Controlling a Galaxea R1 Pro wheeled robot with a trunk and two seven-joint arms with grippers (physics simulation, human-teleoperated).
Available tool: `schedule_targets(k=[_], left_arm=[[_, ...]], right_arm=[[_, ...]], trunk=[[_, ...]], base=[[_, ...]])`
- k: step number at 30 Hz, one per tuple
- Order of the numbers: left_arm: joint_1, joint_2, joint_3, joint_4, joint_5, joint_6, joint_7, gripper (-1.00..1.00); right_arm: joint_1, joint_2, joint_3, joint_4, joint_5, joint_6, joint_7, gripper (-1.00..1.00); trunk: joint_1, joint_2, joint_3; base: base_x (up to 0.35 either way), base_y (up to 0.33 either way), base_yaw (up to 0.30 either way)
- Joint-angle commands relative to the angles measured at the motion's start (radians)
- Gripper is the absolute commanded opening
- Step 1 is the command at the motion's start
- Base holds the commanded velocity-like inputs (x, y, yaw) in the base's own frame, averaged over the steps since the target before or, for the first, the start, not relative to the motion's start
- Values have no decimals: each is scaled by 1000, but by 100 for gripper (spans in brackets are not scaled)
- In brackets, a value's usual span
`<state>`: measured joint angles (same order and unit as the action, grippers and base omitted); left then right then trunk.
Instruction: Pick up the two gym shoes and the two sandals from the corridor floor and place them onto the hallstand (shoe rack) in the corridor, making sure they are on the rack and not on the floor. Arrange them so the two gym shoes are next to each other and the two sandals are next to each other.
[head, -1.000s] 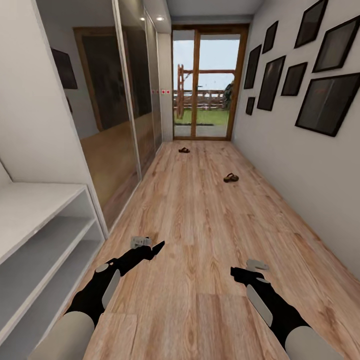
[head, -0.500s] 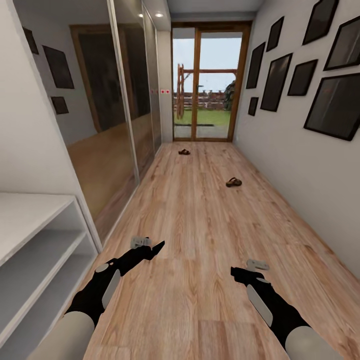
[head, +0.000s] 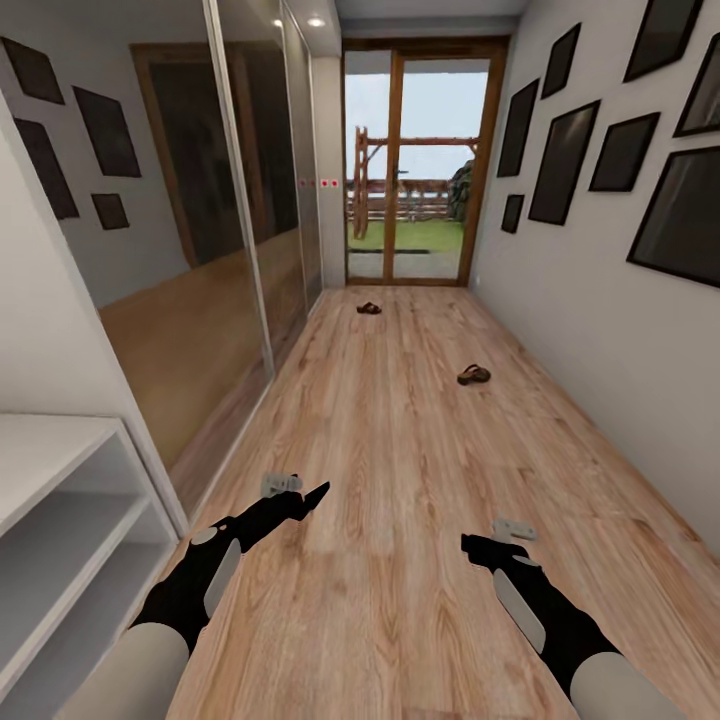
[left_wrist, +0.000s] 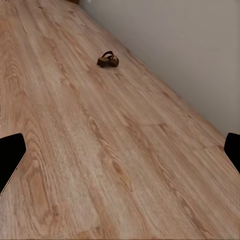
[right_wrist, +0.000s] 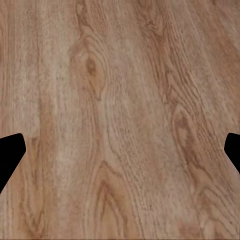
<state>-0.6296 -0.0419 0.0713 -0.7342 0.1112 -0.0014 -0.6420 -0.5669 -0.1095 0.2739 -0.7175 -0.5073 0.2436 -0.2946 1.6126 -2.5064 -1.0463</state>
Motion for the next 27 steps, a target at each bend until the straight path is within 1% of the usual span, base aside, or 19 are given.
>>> schedule_targets(k=[1,27], left_arm=[[-1,-1,4,1,1,0,-7,100],[-1,-1,4,1,2,0,-6,100]], right_arm=[[-1,-2,7,-2,-8,3,-9,100],[-1,-1,7,-2,-8,3,-9,100]], trunk=[[0,0,-1],[0,0,-1]], base=[[348,0,0],[348,0,0]])
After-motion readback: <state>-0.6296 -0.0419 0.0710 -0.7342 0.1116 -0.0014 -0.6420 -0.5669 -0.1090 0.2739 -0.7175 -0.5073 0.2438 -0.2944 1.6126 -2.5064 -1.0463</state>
